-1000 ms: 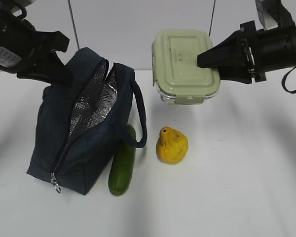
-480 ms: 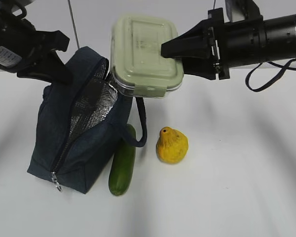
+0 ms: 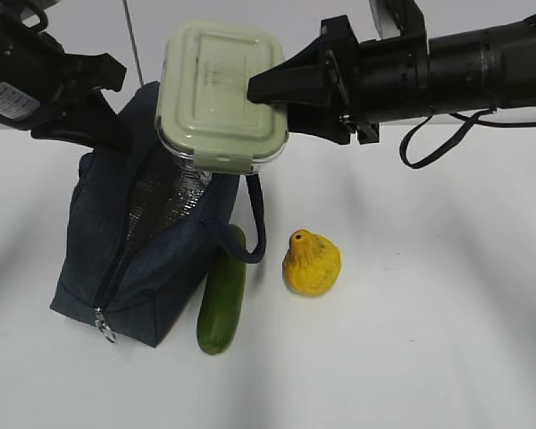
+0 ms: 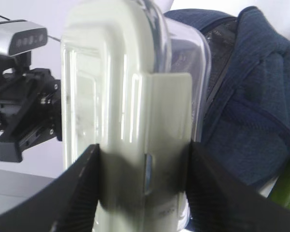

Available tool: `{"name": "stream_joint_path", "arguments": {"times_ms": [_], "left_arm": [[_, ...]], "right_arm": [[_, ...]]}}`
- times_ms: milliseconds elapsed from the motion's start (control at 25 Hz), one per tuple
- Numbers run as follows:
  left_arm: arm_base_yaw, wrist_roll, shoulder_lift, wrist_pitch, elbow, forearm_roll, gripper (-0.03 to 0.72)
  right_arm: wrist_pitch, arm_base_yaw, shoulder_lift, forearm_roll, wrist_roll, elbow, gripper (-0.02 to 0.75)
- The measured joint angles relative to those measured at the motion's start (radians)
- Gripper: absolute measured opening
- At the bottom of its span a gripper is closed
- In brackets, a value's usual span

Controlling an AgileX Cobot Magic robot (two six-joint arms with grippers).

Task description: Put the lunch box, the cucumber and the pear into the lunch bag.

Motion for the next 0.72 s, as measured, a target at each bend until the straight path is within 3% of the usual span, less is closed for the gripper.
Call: {"name": "stream_joint_path", "arguments": {"times_ms": [360, 720], "left_arm": [[-0.001, 0.0, 0.0, -0.004, 0.0, -0.02, 0.001], [-0.001, -0.001, 0.0, -0.012, 0.0, -0.022, 0.001]], "right_arm": [[-0.132, 0.035, 0.0, 0.005, -0.002, 0.002, 0.393], [-0.253, 0.13, 0.0, -0.027, -0.002, 0.002, 0.393]]}}
